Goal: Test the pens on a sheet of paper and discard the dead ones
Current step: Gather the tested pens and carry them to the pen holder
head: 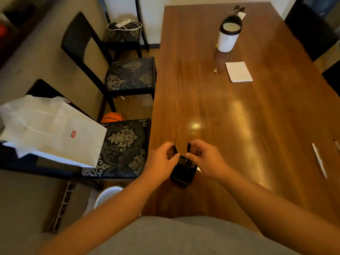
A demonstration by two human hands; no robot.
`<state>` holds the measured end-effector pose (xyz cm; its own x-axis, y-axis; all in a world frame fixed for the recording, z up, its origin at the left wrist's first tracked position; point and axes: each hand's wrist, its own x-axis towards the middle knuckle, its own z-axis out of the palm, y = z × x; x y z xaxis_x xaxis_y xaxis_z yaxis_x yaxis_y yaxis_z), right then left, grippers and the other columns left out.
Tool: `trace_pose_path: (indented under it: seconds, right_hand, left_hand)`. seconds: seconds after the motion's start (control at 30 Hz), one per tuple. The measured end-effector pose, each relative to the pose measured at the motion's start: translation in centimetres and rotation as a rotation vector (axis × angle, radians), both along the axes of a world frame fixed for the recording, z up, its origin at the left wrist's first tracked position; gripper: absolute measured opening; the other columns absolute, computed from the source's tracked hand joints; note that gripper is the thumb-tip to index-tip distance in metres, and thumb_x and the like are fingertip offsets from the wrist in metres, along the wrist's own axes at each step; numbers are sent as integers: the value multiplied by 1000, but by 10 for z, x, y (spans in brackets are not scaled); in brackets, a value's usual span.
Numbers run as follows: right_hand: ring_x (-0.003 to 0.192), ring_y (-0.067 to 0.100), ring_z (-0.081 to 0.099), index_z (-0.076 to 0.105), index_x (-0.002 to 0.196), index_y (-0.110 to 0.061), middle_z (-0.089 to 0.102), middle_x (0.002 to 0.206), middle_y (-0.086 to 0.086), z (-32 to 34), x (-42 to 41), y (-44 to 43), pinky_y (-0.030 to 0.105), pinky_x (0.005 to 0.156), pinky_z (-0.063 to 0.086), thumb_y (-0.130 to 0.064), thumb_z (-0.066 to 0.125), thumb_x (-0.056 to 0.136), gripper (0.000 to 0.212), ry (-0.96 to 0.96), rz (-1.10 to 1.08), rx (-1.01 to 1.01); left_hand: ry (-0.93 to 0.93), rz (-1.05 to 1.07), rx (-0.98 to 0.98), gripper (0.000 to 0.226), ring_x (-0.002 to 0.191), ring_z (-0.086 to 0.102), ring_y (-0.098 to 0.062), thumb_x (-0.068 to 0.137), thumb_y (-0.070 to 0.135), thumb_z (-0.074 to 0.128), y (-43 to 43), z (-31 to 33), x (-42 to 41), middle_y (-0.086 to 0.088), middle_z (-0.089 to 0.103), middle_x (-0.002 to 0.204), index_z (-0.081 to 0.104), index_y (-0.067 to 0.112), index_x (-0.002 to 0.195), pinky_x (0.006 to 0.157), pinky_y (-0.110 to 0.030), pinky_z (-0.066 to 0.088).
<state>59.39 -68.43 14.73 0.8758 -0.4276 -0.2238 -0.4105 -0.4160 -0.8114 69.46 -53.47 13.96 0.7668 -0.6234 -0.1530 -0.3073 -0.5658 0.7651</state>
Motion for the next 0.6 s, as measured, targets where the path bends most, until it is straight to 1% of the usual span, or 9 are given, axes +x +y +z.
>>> trace_pose_path:
  seconds: [0.07,0.13,0.2,0.27,0.33,0.43,0.53,0.6]
  right_hand:
    - [78,3,61,62,95,-27,65,83,-13,-2,2,-3,23,65,49,-27,68,90,7,6,40,-11]
    - [75,0,60,62,88,-30,64,79,-14,-2,4,-5,21,61,45,-31,65,92,4,15,83,-37]
    - [73,6,60,63,85,-28,63,78,-11,-2,7,-7,28,62,49,-32,63,93,9,13,135,-78]
    - [75,10,61,62,87,-25,63,80,-9,-3,8,-8,36,66,53,-30,63,93,8,11,170,-103]
    - [78,10,62,61,94,-26,64,84,-9,-4,9,-8,37,69,56,-29,65,92,5,13,185,-106]
    - [80,10,62,63,94,-23,65,85,-9,-7,12,-7,39,71,56,-26,63,93,4,16,241,-129]
    - [79,14,60,64,90,-17,64,85,-4,-8,15,-7,41,71,53,-27,59,95,12,38,293,-200]
    - [76,15,57,62,88,-15,62,83,-2,-9,17,-8,42,69,51,-28,57,96,16,39,310,-240]
  left_hand:
    - [-28,0,17,12,64,59,-1,88,34,65,0,-2,0,10,61,70,56,32,81,54,-24,49]
    - [-63,-1,40,13,64,58,-2,90,38,63,-1,-4,2,10,61,69,60,29,80,55,-28,48]
    - [-90,-18,58,16,65,58,-3,89,39,63,-1,-6,2,10,61,69,63,28,79,56,-28,48]
    - [-68,-26,70,12,69,60,-2,87,38,67,-2,-8,3,11,63,73,65,27,82,59,-25,50]
    - [-23,-19,80,9,71,61,-1,85,35,71,-4,-9,4,13,64,75,66,27,84,60,-21,50]
    - [8,-34,122,10,71,59,1,84,30,73,-6,-9,5,17,61,72,64,31,82,55,-13,42]
    - [13,-53,164,11,70,57,-1,84,30,73,-9,-10,8,17,59,72,63,31,81,55,-15,38]
    - [-11,-84,208,9,70,58,-5,85,33,72,-12,-8,13,13,59,72,65,28,81,55,-19,38]
